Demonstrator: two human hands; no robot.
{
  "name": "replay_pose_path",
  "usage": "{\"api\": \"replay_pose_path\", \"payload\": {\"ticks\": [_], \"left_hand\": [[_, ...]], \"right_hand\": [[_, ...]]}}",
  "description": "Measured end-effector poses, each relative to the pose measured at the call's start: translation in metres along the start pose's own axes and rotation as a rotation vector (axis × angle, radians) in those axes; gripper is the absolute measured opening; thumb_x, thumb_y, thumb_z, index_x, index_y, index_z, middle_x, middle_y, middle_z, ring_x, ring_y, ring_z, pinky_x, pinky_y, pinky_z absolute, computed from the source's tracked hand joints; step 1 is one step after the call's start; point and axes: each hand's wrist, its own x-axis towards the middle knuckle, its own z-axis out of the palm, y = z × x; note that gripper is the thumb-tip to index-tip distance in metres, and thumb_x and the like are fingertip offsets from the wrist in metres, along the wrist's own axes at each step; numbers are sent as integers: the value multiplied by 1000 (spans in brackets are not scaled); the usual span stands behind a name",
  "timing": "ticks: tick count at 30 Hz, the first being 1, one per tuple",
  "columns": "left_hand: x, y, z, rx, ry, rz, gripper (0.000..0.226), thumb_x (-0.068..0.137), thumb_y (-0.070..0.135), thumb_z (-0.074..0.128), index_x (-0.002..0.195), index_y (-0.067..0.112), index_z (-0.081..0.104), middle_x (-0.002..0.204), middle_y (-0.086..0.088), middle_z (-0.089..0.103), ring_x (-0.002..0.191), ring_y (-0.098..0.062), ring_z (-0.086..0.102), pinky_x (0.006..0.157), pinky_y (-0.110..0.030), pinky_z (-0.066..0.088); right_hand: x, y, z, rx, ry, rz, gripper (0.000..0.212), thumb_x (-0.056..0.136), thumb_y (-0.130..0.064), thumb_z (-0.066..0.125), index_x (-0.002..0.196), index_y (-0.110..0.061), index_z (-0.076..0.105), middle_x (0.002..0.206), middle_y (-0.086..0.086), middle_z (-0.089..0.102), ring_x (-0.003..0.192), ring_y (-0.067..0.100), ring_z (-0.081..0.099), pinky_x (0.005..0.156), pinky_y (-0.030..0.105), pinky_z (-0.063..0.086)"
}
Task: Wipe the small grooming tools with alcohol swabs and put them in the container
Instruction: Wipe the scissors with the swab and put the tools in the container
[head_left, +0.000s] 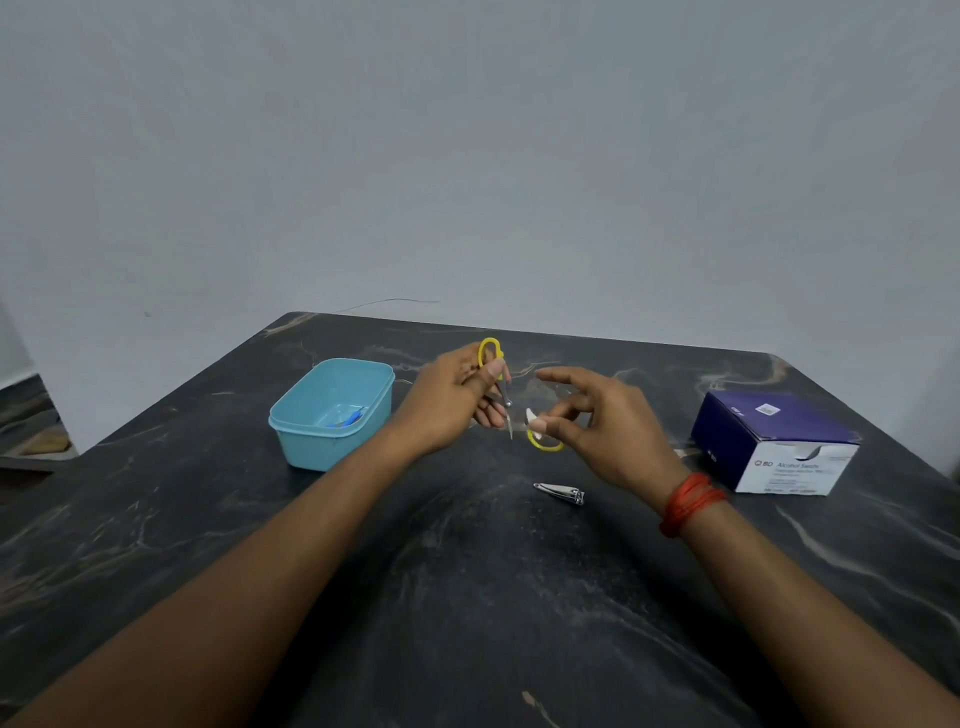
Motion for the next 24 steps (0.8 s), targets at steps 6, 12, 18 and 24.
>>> {"api": "replay_pose_path", "payload": {"ticks": [6, 12, 18, 24], "left_hand": [[1, 2, -7, -85, 62, -52, 25, 104, 27, 47, 91, 11, 61, 66, -12, 68, 61, -27, 69, 64, -34, 58], [1, 1, -8, -182, 94, -105, 17, 101, 27, 55, 103, 10, 57, 66, -16, 68, 58, -26, 68, 60, -32, 58], [-2, 3, -7, -279, 66, -180, 27, 102, 31, 52, 106, 4, 54, 70, -18, 70, 65, -32, 72, 64, -38, 62], [-6, 6, -1, -275, 100, -188, 14, 104, 13, 47, 103, 9, 59, 88, -16, 75, 67, -34, 73, 63, -39, 63]], "right_hand": [[0, 1, -7, 39, 12, 10, 43, 81, -29, 80, 121, -27, 66, 71, -22, 70, 79, -11, 64, 73, -1, 37], [1, 1, -8, 99, -26, 2, 37, 81, -26, 81, 115, -27, 69, 76, -12, 76, 68, -11, 63, 67, 3, 39], [4, 9, -4, 130, 4, 100, 12, 79, -23, 83, 89, -23, 78, 70, -10, 75, 69, 0, 70, 64, 7, 46], [4, 8, -3, 135, 127, 149, 3, 80, -22, 82, 80, -22, 79, 72, -14, 73, 68, -3, 67, 62, 4, 45]]}}
